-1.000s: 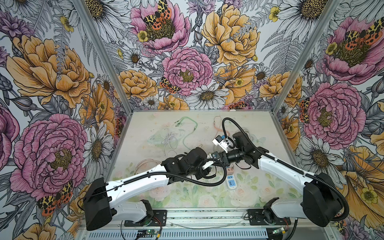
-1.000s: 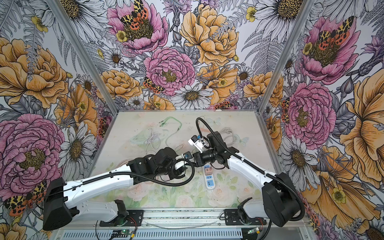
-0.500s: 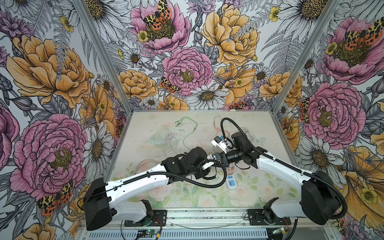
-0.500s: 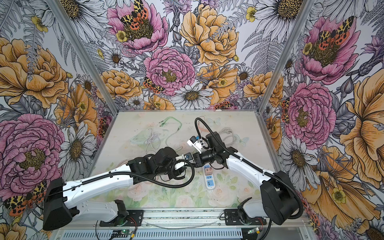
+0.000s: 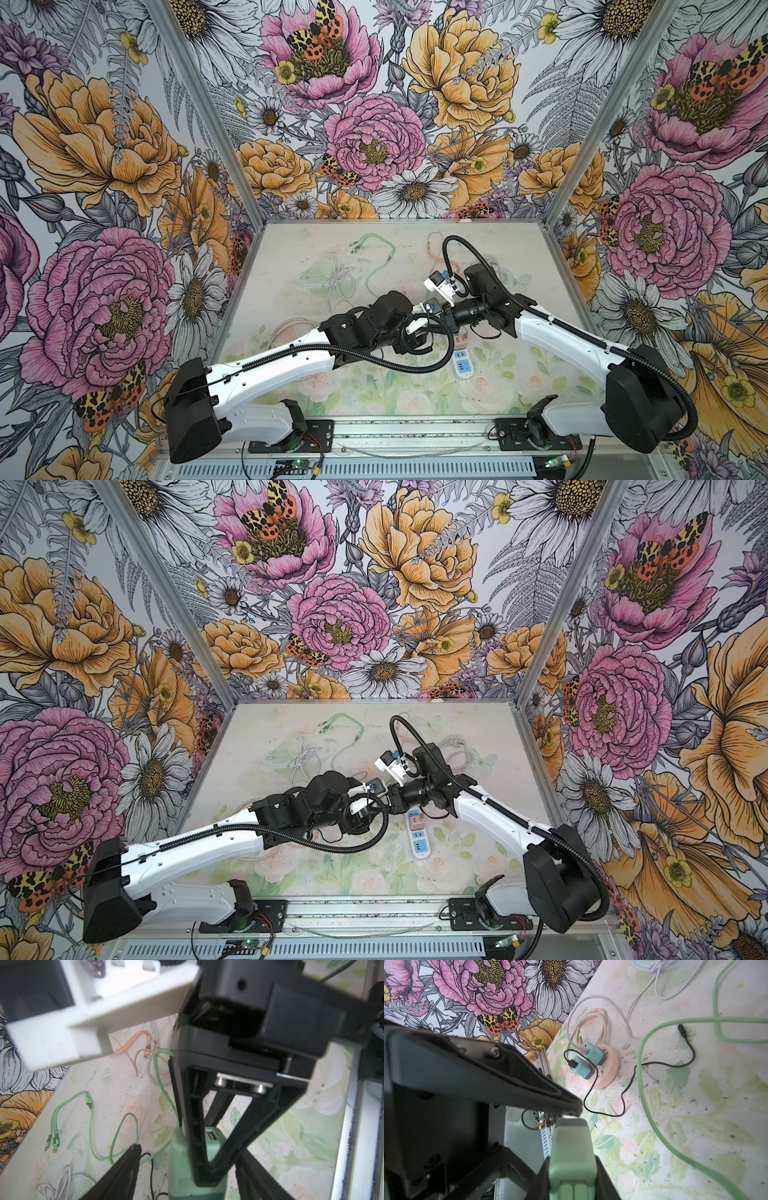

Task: Insert the plug
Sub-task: 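Close the right gripper on the green charger held by the left gripper, then open the left gripper and draw it back while the right gripper holds the charger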

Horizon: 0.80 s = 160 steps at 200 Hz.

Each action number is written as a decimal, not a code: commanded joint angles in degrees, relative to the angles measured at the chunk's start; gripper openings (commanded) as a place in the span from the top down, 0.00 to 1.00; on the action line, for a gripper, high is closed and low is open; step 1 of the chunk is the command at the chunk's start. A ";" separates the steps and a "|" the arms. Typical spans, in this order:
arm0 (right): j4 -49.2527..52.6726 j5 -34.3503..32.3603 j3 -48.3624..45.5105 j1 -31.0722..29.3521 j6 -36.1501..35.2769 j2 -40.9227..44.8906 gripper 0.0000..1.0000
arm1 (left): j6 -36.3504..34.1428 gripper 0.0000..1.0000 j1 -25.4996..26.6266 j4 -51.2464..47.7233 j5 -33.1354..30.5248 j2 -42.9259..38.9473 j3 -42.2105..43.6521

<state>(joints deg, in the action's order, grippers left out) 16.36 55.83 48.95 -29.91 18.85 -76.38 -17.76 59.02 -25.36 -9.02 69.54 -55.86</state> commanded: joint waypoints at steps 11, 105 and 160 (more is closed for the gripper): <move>6.25 -1.68 2.28 0.28 -3.64 2.02 1.00 | 9.82 0.27 -3.40 7.35 -8.27 -6.23 3.02; 33.91 -19.63 19.47 0.21 -20.25 2.23 1.00 | 24.59 0.32 -6.77 6.20 -7.88 -18.85 14.46; 39.75 -27.71 20.13 -3.99 -25.96 6.91 1.00 | 31.60 0.34 -7.16 10.34 0.94 -12.31 16.28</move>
<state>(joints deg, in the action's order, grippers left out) 51.59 34.22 67.68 -30.98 -2.13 -72.62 8.86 52.58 -19.18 -15.29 54.43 -40.56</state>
